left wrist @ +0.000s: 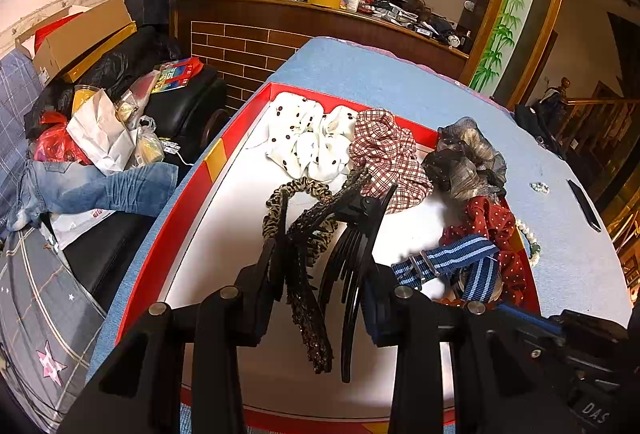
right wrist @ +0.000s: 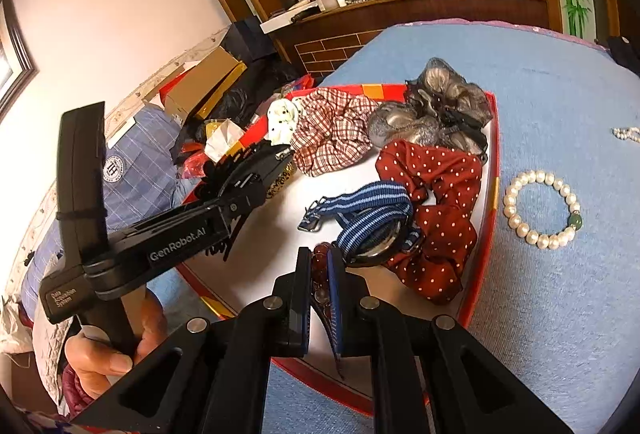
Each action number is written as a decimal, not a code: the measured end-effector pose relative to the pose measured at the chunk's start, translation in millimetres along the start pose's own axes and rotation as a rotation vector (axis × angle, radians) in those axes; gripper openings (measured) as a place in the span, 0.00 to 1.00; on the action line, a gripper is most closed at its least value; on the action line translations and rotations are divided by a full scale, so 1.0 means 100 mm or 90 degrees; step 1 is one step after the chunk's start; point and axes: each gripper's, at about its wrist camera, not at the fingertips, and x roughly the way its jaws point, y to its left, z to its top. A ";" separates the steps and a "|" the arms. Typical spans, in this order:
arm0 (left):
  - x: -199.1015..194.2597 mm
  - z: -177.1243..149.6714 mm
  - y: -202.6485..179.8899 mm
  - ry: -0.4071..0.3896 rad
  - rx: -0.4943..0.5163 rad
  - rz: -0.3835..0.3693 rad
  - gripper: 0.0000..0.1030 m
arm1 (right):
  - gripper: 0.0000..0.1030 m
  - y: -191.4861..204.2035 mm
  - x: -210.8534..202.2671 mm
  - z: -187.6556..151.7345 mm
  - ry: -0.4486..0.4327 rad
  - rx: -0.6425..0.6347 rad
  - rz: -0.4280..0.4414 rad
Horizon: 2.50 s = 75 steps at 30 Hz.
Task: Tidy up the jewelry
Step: 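Carry the claw clip and bead bracelet over the tray, then open both grippers to release the claw clip and bead bracelet into the tray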
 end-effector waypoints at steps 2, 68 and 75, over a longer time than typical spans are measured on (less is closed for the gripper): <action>0.00 0.00 0.00 0.001 0.000 0.000 0.33 | 0.09 -0.01 0.03 -0.01 0.004 0.001 -0.002; 0.06 -0.08 -0.36 0.021 0.088 0.108 0.60 | 0.39 -0.08 -0.33 -0.21 0.002 0.000 -0.052; -0.02 -0.22 -0.54 0.022 0.133 0.148 0.71 | 0.44 -0.07 -0.53 -0.26 -0.019 -0.009 -0.061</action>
